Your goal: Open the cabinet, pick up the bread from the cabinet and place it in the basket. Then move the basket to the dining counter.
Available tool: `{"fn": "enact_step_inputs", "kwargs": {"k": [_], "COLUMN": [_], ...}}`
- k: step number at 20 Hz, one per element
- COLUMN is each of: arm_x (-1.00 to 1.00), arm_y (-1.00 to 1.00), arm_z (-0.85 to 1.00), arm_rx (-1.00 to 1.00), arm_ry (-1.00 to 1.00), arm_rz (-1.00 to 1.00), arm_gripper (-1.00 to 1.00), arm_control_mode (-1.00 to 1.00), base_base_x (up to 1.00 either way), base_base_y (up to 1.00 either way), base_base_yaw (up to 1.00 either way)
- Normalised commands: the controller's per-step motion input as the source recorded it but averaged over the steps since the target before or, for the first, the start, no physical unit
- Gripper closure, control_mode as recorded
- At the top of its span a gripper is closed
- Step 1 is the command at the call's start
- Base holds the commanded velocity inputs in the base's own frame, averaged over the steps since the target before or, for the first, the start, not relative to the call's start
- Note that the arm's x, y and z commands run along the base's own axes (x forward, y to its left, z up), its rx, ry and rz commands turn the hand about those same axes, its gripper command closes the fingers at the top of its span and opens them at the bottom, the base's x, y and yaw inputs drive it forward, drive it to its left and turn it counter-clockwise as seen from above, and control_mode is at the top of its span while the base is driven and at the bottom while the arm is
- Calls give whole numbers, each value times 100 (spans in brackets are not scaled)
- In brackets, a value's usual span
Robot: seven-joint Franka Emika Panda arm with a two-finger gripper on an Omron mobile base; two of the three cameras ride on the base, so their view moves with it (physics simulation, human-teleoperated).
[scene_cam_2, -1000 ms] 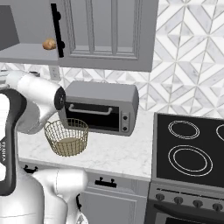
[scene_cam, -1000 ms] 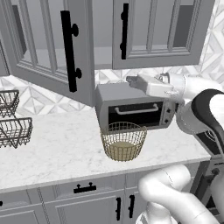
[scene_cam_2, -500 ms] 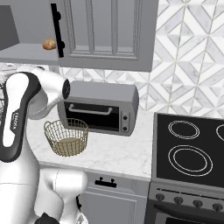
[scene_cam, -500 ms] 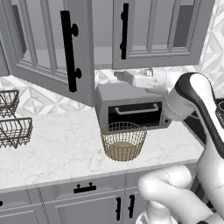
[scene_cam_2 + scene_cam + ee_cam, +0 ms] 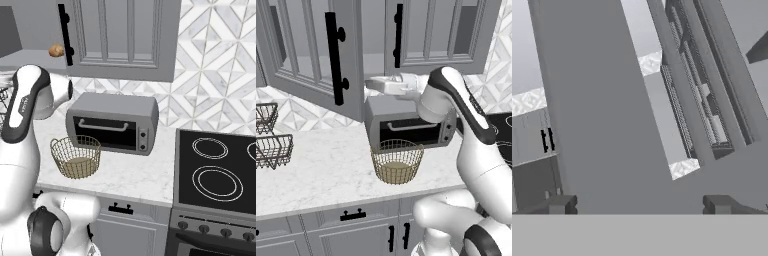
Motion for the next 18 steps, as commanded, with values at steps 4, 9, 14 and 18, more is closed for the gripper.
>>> {"fn": "enact_step_inputs", "kwargs": {"k": [4, 9, 14, 18], "arm_x": [11, -33, -69, -67], "arm_y": [52, 91, 100, 90], "arm_z": [-15, -32, -2, 0], "arm_rx": [-4, -14, -12, -8], "arm_ry": [0, 0, 4, 7], "arm_rz": [16, 7, 0, 0], "arm_gripper": [-100, -100, -100, -100], "arm_control_mode": [-100, -100, -100, -100], "base_base_x": [0, 0, 0, 0], "base_base_y": [0, 0, 0, 0], "base_base_yaw": [0, 0, 0, 0]}}
